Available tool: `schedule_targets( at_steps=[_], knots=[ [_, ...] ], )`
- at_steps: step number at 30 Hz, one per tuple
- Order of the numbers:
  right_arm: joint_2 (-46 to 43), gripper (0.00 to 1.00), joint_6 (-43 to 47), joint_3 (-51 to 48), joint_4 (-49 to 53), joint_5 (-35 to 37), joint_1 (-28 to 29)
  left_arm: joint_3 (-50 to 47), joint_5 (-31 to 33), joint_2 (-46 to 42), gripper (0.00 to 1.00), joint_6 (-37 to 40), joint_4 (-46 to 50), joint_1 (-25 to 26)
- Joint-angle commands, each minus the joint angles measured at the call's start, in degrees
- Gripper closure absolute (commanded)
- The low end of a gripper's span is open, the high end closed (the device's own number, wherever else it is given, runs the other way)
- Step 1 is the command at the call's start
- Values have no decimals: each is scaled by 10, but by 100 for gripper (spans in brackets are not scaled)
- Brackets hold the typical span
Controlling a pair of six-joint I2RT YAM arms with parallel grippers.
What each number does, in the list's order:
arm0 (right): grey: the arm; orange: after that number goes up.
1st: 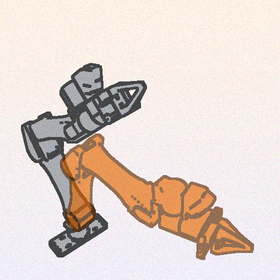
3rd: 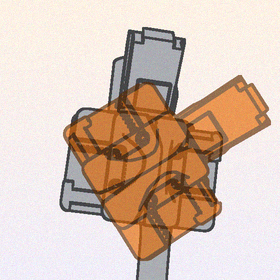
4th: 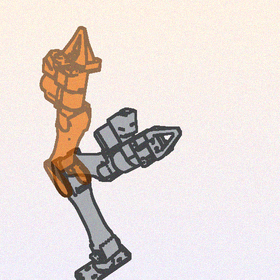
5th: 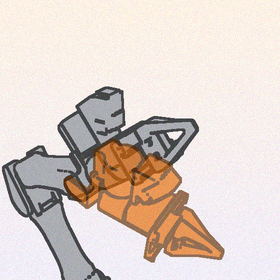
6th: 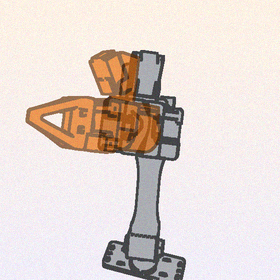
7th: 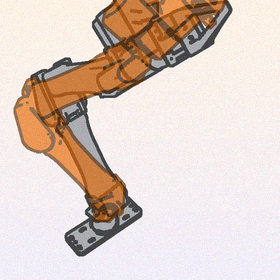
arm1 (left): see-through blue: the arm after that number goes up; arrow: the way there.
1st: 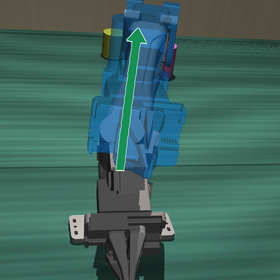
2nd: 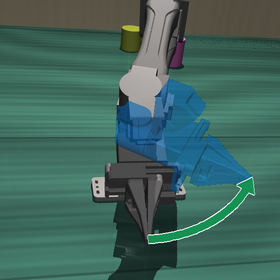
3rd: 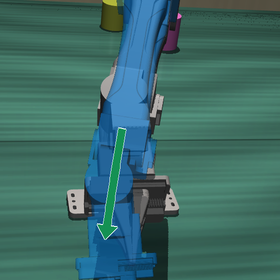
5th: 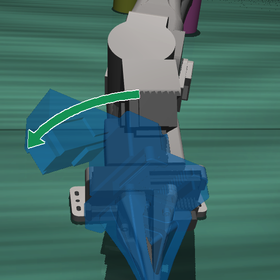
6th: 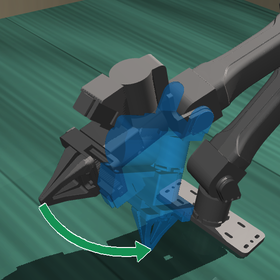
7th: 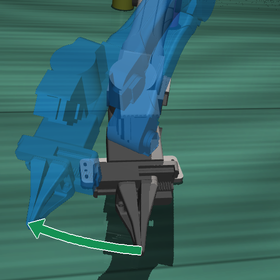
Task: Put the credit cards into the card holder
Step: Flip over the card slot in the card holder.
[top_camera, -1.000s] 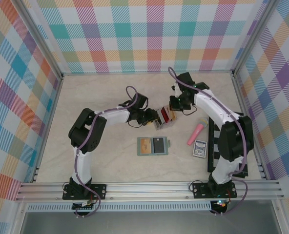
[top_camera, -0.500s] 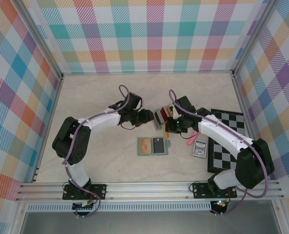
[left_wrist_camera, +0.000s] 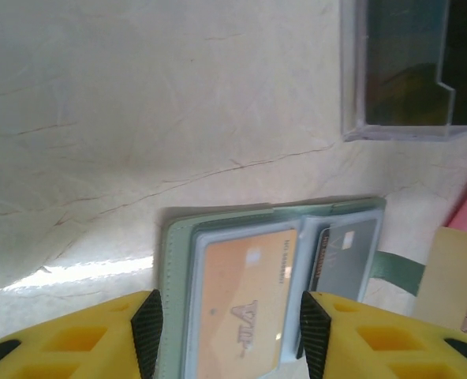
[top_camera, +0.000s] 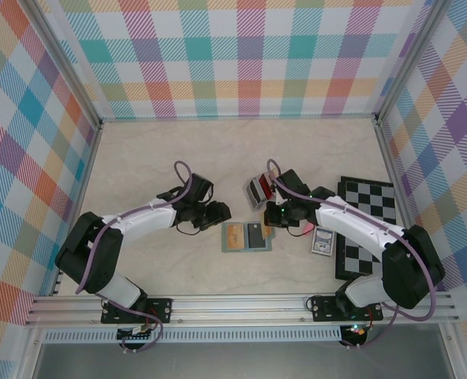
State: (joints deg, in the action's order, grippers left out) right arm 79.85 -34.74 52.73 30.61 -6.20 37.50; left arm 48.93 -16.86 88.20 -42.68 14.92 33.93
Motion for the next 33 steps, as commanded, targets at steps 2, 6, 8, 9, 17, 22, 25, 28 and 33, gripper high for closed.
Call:
schedule_targets(
  at_steps=[2, 6, 8, 9, 17, 22, 25, 28, 33],
  knots=[
    [12, 100, -8, -4, -20, 3, 6, -16, 11, -11, 49, -10, 2, 3],
    [23, 100, -9, -3, -20, 11, 7, -18, 6, -3, 49, -10, 5, 7],
    [26, 100, -8, -3, -16, 22, 7, -22, 10, -2, 49, -9, 5, 9],
    [27, 100, -7, -3, -14, 25, 7, -24, 10, -1, 49, -9, 5, 9],
    [45, 100, -8, -11, 3, 59, 8, -26, -9, 20, 52, -6, -5, 16],
    [48, 100, -9, -25, -9, 57, 8, -31, -13, 32, 53, -4, -12, 20],
    [54, 100, -12, -32, -23, 54, 8, -32, -16, 40, 54, -5, -16, 25],
    [61, 100, -16, -38, -36, 50, 8, -34, -17, 50, 55, -5, -19, 29],
    [67, 100, -23, -51, -57, 41, 8, -38, -17, 68, 57, -5, -27, 37]
  ],
)
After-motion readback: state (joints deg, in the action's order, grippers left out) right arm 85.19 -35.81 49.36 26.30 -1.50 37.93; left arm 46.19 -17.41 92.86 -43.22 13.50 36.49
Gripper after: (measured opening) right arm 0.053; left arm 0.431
